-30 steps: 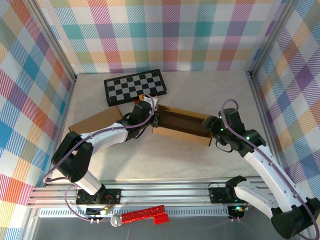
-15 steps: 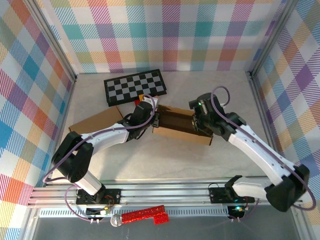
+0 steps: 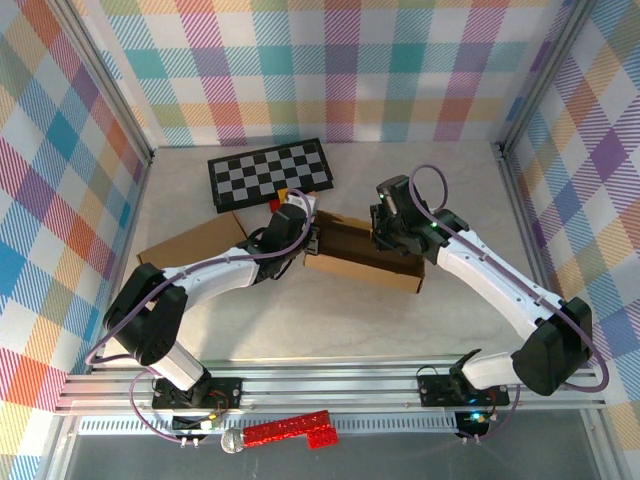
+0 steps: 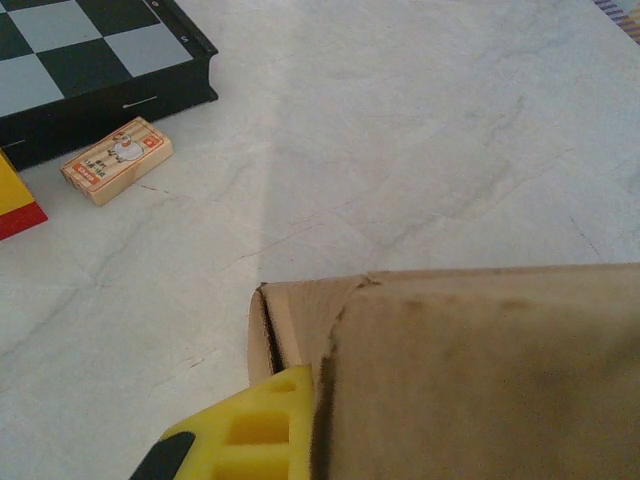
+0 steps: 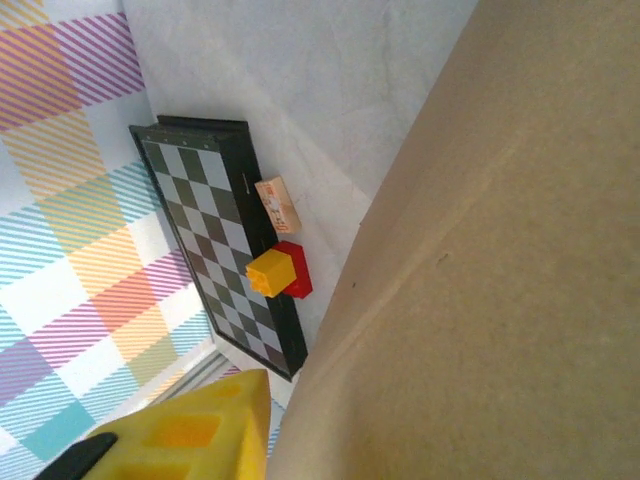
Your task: Fold the paper box
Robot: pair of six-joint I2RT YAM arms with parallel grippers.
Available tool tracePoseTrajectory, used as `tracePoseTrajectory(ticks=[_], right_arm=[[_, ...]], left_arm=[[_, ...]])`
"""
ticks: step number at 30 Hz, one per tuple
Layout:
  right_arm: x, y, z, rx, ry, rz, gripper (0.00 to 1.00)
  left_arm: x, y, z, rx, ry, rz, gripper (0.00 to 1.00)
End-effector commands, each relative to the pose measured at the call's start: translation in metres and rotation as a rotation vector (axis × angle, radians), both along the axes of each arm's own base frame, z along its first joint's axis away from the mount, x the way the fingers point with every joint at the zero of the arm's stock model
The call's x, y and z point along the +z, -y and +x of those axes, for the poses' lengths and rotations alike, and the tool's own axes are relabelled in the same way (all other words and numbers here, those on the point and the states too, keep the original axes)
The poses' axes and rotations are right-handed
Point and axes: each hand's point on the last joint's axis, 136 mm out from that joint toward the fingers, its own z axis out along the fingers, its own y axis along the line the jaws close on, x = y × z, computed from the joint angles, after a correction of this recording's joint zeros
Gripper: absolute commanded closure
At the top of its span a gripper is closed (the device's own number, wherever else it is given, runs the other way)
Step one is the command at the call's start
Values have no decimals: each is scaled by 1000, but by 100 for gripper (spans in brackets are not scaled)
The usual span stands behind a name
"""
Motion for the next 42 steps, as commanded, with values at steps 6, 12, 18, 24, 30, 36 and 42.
tracePoseTrajectory(ticks=[6, 12, 18, 24, 30, 36, 42], right_arm=[[-26, 6, -19, -4, -90, 2, 89], [-27, 6, -22, 23, -87, -11, 100], [-34, 10, -32, 50, -96, -21, 100], [-49, 11, -43, 103, -113, -37, 100], [-59, 12, -55, 178, -110, -65, 100], [-73, 14, -69, 261, -105, -94, 100], [-101, 16, -84, 349, -95, -133, 100]], left_arm=[[-3, -2, -15, 0, -40, 18, 96], [10, -4, -24, -1, -51, -5, 69], [17, -10, -60, -36, -176, -52, 55], [24, -28, -108, -56, -273, -141, 54], [50, -52, -139, -22, -306, -214, 56], [71, -64, -137, 52, -276, -246, 54], [60, -52, -124, 82, -343, -245, 49]])
